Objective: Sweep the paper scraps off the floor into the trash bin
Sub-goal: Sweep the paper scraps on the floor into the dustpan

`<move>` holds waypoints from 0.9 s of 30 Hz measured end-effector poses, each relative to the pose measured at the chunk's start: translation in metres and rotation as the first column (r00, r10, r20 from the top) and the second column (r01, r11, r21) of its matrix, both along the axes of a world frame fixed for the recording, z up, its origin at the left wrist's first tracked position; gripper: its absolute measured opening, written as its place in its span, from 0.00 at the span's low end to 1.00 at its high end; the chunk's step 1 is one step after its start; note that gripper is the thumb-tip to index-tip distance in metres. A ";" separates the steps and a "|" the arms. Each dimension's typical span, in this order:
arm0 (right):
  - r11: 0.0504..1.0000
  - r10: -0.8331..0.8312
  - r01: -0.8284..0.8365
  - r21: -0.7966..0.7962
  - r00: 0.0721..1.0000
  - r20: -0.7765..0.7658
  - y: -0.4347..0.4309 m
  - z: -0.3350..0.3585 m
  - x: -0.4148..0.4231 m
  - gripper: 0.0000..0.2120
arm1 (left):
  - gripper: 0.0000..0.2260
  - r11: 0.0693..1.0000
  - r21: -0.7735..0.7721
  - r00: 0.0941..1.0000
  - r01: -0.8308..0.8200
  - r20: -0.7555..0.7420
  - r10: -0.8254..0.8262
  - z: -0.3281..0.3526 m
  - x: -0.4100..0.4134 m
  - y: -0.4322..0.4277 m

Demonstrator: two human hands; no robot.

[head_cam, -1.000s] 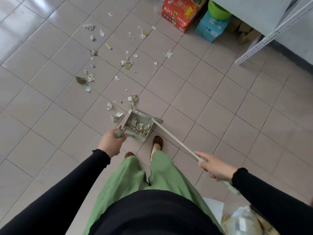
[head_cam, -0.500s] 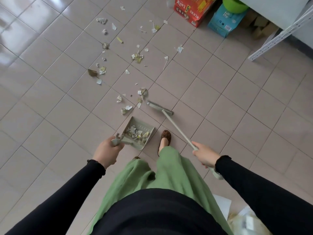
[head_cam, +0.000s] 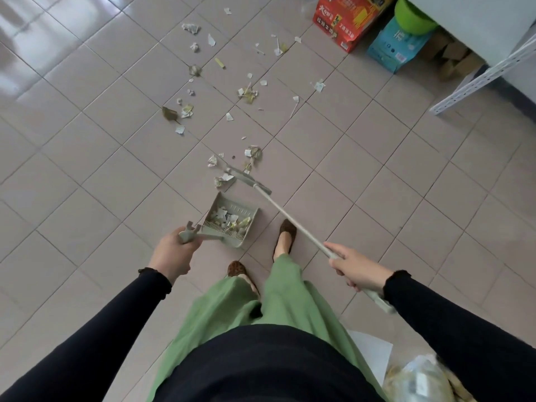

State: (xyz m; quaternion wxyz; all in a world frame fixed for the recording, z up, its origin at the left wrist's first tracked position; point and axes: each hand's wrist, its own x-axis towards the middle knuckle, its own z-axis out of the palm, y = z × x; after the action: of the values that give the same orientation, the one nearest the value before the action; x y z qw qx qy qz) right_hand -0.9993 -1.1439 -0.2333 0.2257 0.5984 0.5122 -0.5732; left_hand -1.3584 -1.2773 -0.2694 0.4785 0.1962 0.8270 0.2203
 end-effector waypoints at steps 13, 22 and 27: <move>0.938 0.302 -0.295 0.182 0.953 -0.012 0.088 -0.077 -0.214 0.25 | 0.02 0.983 -0.024 0.982 -0.182 0.035 0.183 0.009 -0.056 0.023; 0.929 0.366 -0.367 -0.049 0.930 -0.025 0.096 -0.085 -0.206 0.24 | 0.10 0.989 -0.051 0.990 -0.136 0.029 0.138 0.012 -0.071 0.046; 0.963 0.223 -0.237 -0.130 0.968 -0.115 0.075 -0.033 -0.132 0.25 | 0.12 0.989 -0.056 0.989 -0.138 0.045 0.141 0.009 -0.076 0.046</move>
State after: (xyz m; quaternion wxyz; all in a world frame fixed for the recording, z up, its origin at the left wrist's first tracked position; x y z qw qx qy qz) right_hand -1.1310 -1.0691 -0.2666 0.3070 0.4878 0.5467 -0.6074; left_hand -1.4348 -1.2313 -0.2604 0.4870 0.1197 0.8323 0.2363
